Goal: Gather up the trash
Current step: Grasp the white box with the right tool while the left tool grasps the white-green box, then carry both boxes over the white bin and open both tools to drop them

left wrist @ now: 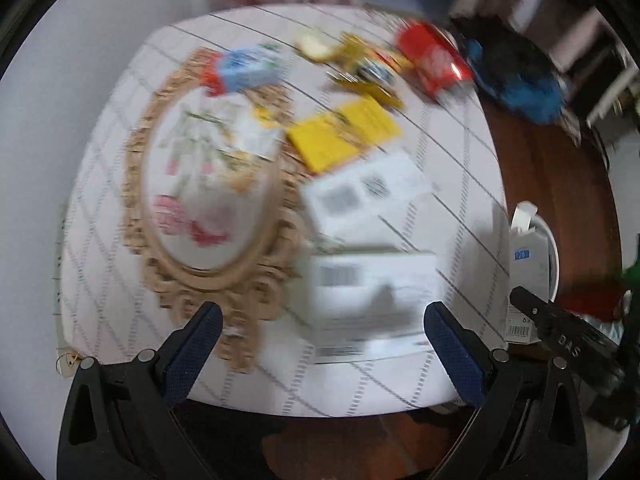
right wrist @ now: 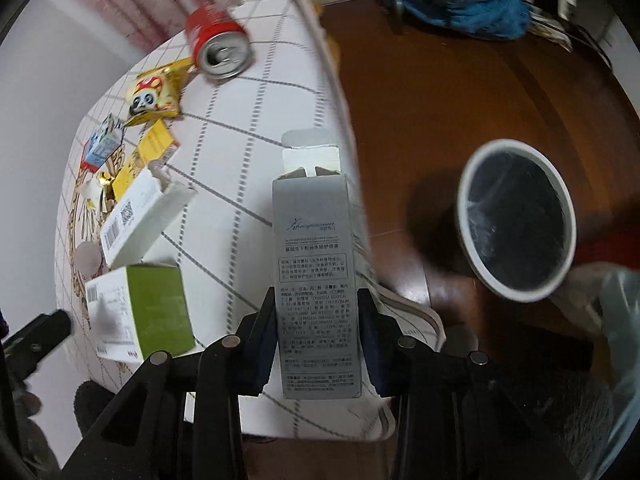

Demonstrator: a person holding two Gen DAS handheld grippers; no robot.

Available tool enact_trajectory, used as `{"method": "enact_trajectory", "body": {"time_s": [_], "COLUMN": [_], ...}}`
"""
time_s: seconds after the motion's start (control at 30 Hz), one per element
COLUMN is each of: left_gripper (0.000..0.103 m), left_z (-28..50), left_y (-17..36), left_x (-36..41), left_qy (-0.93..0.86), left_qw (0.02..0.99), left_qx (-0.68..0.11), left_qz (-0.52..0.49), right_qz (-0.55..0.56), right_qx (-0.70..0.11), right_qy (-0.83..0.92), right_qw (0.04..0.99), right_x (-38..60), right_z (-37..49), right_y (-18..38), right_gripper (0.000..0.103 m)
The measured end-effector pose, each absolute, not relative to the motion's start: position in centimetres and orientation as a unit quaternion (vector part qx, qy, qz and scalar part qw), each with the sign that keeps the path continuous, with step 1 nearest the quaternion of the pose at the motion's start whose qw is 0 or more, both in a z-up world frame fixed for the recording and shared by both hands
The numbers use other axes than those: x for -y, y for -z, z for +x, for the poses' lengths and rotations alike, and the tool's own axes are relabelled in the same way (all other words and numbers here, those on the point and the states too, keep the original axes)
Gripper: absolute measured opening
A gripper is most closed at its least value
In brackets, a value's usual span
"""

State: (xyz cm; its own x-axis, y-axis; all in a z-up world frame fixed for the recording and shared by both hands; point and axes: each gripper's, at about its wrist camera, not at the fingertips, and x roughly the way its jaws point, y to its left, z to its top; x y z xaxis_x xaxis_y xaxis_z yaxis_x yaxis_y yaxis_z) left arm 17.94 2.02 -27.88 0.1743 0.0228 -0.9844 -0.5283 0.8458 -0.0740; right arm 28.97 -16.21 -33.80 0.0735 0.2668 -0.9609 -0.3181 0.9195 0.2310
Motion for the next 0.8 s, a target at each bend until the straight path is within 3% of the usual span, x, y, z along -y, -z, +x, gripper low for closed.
{"method": "enact_trajectory", "body": {"time_s": [0.2,0.27,0.3,0.57,0.8], "left_gripper": [0.102,0.096,0.086,0.086,0.086], "left_z": [21.0,21.4,21.3,15.6,13.8], "left_y": [31.5,32.1,32.0,29.7,31.7], "left_x": [-0.1,-0.2,-0.3,-4.2,-5.2], "left_qy": [-0.176,-0.185,-0.194,-0.24,-0.262], "left_qw": [0.717,0.717,0.719,0.727,0.719], "left_qx": [-0.651,-0.649,-0.645,-0.621,-0.618], "left_qz": [-0.179,-0.175,-0.171,-0.165,-0.182], "right_qz": [-0.003,-0.001,-0.001,-0.037,-0.113], "right_qx": [-0.651,-0.651,-0.65,-0.647,-0.65], "right_qy": [-0.184,-0.185,-0.187,-0.233,-0.243], "right_qw": [0.736,0.737,0.737,0.725,0.711], "right_x": [18.0,18.4,18.7,14.8,10.4], "right_z": [28.9,28.6,28.5,26.6,24.3], "right_y": [33.8,33.7,33.6,33.4,35.4], "right_gripper": [0.038,0.038,0.038,0.038,0.042]}}
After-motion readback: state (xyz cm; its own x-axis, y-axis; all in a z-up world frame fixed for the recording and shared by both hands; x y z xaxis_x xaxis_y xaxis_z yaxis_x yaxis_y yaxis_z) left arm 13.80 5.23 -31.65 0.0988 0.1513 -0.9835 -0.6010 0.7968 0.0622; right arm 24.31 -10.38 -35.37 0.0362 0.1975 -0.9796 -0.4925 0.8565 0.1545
